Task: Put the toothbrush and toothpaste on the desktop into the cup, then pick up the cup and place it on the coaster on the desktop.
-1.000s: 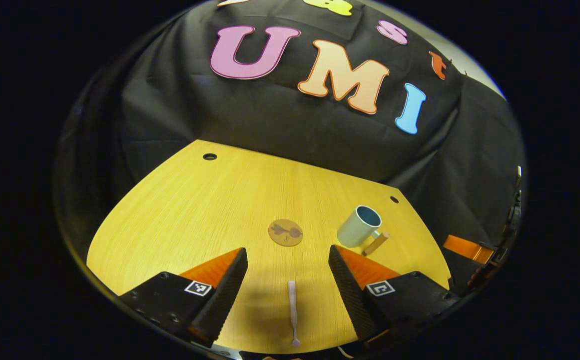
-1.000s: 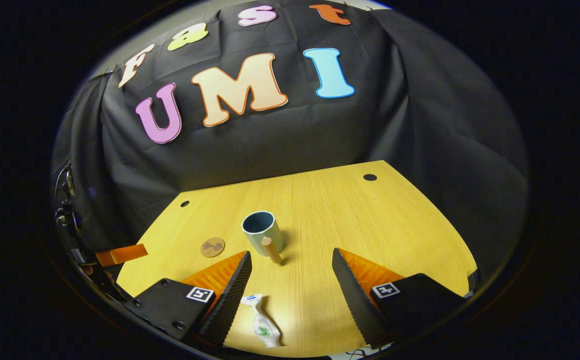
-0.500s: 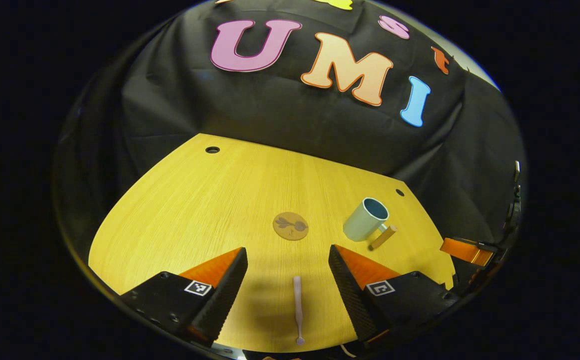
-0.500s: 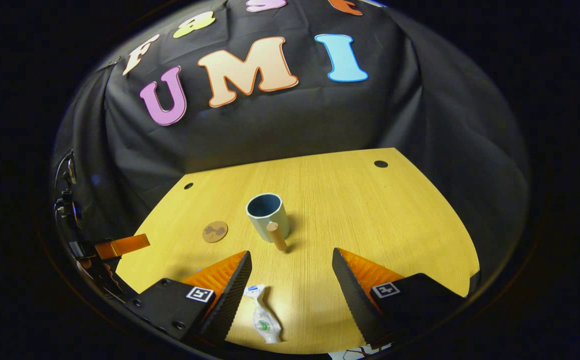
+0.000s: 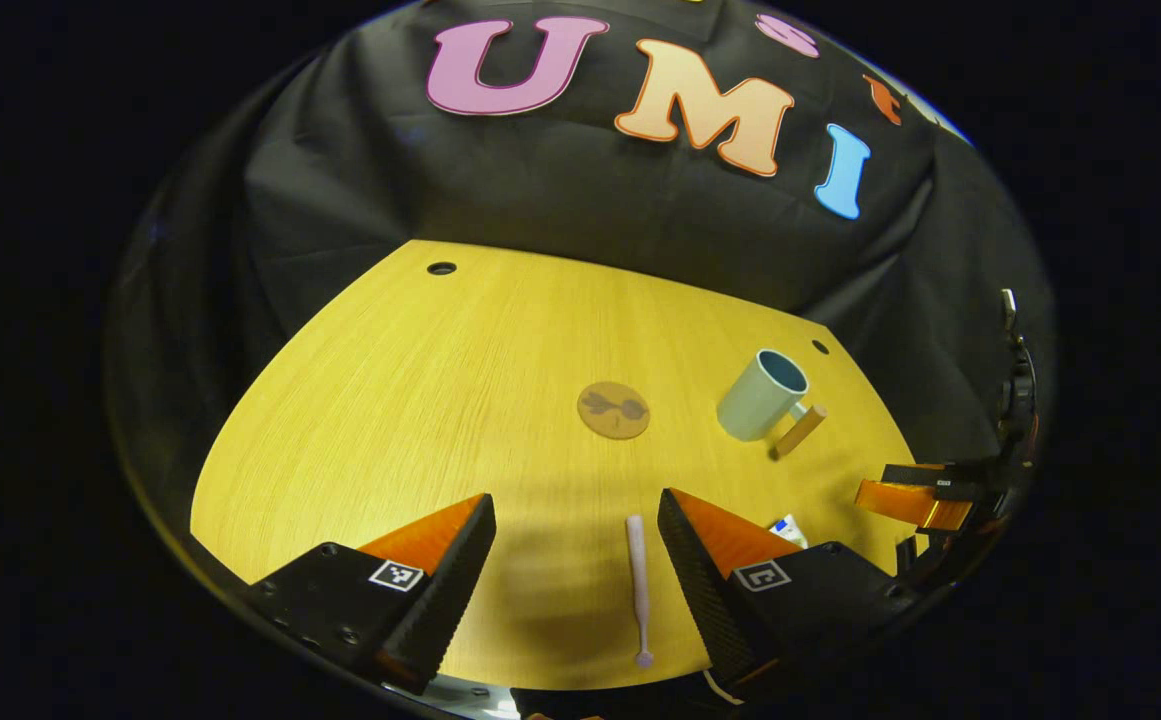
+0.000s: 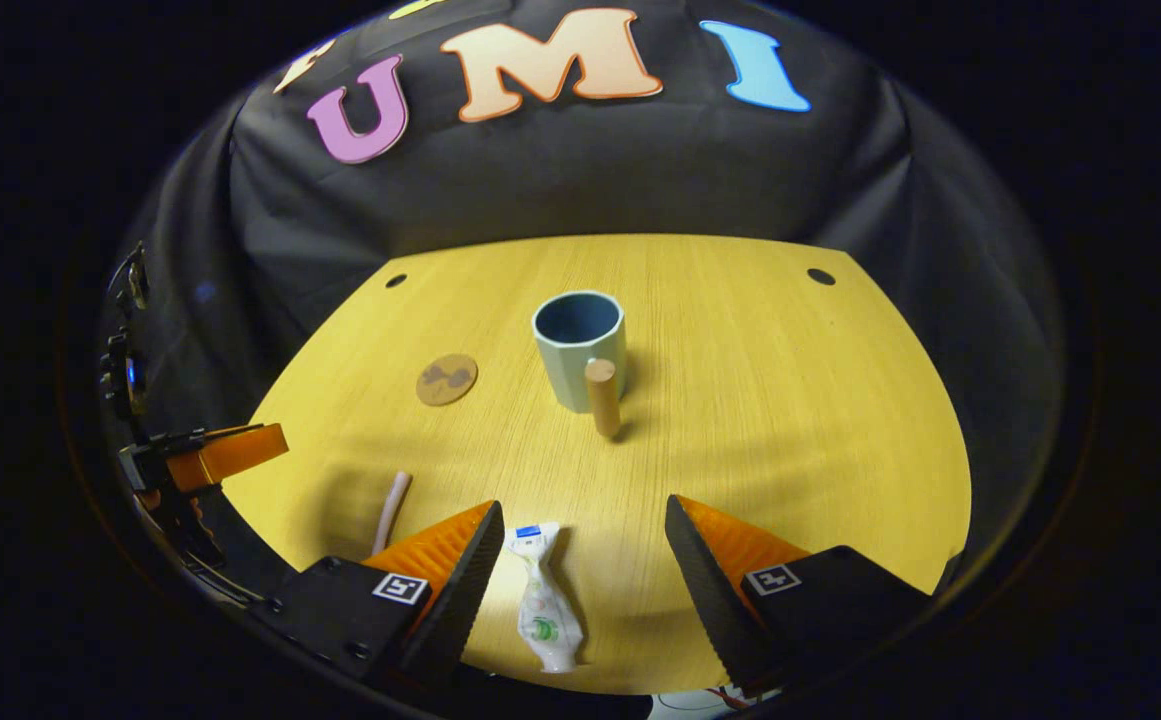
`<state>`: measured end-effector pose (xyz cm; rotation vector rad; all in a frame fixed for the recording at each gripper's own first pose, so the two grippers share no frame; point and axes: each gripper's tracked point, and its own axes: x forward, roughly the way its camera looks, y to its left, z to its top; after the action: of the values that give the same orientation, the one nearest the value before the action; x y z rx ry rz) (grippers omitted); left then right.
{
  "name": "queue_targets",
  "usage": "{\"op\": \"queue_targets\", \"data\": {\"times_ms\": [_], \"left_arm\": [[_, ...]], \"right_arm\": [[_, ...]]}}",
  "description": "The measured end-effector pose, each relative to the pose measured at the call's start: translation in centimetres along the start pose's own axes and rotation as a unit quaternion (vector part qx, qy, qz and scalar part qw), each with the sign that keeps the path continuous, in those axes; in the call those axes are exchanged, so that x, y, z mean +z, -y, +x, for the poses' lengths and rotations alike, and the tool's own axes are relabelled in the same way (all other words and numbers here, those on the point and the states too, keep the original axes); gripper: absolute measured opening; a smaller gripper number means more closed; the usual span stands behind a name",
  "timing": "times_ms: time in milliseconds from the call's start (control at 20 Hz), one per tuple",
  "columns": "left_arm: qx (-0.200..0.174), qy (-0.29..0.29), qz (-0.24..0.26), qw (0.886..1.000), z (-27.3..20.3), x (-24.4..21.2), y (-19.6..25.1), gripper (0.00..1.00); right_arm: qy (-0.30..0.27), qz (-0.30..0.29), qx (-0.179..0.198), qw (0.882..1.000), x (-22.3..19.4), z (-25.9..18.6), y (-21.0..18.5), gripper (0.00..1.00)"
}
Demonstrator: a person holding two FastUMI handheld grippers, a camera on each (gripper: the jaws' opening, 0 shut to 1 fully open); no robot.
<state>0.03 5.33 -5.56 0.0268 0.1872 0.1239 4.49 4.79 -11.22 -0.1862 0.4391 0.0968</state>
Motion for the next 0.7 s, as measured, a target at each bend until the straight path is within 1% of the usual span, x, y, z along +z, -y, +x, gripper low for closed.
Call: {"op": "queue_targets", "data": {"times_ms": [50,100,150,200,250,300,350,400,450,500,650,700], "left_arm": [[0.006,-0.004,-0.005,1.0,-0.1,-0.4,-0.5,0.96],[0.01,-0.009,-0.013,1.0,-0.2,-0.9,-0.9,0.96],[0.013,-0.012,-0.02,1.0,-0.4,-1.4,-1.3,0.96],[0.019,-0.014,-0.027,0.999,-0.6,-1.7,-1.8,0.96],[0.025,-0.015,-0.032,0.999,-0.5,-2.1,-2.1,0.96],[0.03,-0.016,-0.037,0.999,-0.7,-2.3,-2.5,0.96],[0.035,-0.018,-0.041,0.998,-0.8,-2.8,-2.8,0.96],[0.039,-0.021,-0.044,0.998,-0.9,-3.1,-3.2,0.96],[0.042,-0.023,-0.047,0.998,-1.0,-3.5,-3.5,0.96],[0.046,-0.027,-0.05,0.997,-1.1,-4.0,-3.9,0.96],[0.054,-0.037,-0.056,0.996,-1.1,-4.6,-4.6,0.96],[0.06,-0.042,-0.056,0.996,-1.1,-4.9,-5.0,0.96]], "right_arm": [[-0.017,-0.007,0.002,1.0,-0.7,0.6,-0.3,0.99],[-0.036,-0.013,0.005,0.999,-1.4,1.1,-0.6,0.99],[-0.06,-0.016,0.01,0.998,-2.5,1.6,-1.0,0.99],[-0.078,-0.017,0.015,0.997,-3.1,2.1,-1.4,0.94],[-0.094,-0.02,0.019,0.995,-3.8,2.5,-1.7,0.94],[-0.108,-0.026,0.021,0.994,-4.3,2.9,-2.0,0.99],[-0.121,-0.034,0.021,0.992,-4.9,3.3,-2.3,0.94],[-0.134,-0.042,0.019,0.99,-5.4,3.7,-2.4,0.94],[-0.146,-0.049,0.019,0.988,-6.0,4.0,-2.6,0.99],[-0.158,-0.054,0.018,0.986,-6.4,4.3,-2.8,0.94],[-0.192,-0.057,0.013,0.98,-7.6,5.0,-2.9,0.93],[-0.202,-0.057,0.012,0.978,-7.8,5.1,-2.9,0.97]]}}
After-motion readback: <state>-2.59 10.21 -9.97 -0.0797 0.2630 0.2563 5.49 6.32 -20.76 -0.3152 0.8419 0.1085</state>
